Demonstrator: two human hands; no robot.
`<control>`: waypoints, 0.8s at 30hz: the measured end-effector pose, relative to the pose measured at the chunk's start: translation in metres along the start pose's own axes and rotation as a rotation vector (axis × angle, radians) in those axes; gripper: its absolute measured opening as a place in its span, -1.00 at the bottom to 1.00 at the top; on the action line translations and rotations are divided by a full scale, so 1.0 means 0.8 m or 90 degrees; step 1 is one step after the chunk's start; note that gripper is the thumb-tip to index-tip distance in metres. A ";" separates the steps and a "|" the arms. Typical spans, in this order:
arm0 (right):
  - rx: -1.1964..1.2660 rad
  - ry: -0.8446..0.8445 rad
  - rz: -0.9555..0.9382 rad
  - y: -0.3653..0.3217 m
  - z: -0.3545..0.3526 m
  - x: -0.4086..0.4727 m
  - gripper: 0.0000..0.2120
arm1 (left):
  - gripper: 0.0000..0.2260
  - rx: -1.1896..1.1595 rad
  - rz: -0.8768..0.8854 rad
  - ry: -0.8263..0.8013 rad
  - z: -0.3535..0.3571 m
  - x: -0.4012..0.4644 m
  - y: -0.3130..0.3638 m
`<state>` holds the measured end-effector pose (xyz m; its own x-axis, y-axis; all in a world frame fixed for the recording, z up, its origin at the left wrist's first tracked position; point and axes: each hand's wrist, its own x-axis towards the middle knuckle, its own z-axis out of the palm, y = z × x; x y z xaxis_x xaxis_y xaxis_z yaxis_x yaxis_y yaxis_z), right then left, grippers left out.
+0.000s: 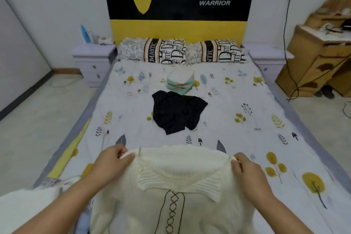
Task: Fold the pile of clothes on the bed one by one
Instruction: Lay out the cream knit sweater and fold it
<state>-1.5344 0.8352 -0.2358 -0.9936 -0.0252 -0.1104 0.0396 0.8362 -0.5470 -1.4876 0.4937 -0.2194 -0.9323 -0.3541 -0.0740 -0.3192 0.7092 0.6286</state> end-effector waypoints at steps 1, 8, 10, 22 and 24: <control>-0.002 0.010 -0.001 0.003 0.013 0.011 -0.86 | -0.70 0.002 -0.004 0.007 0.013 0.011 -0.006; -0.090 0.051 -0.075 0.028 0.106 0.138 -0.83 | -0.74 0.053 -0.008 0.050 0.112 0.129 -0.051; -0.126 0.063 -0.083 0.031 0.128 0.176 -0.81 | -0.81 0.052 -0.015 0.064 0.136 0.163 -0.060; -0.216 -0.114 0.284 0.139 0.280 0.202 -0.25 | -0.53 0.284 -0.139 0.030 0.281 0.188 -0.181; -0.213 -0.155 0.339 0.156 0.295 0.189 -0.28 | -0.49 0.319 -0.209 -0.014 0.298 0.176 -0.202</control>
<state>-1.6544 0.8065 -0.5166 -0.7938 0.3472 -0.4993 0.4429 0.8927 -0.0835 -1.6076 0.4749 -0.5162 -0.7731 -0.5944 -0.2215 -0.6274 0.7679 0.1291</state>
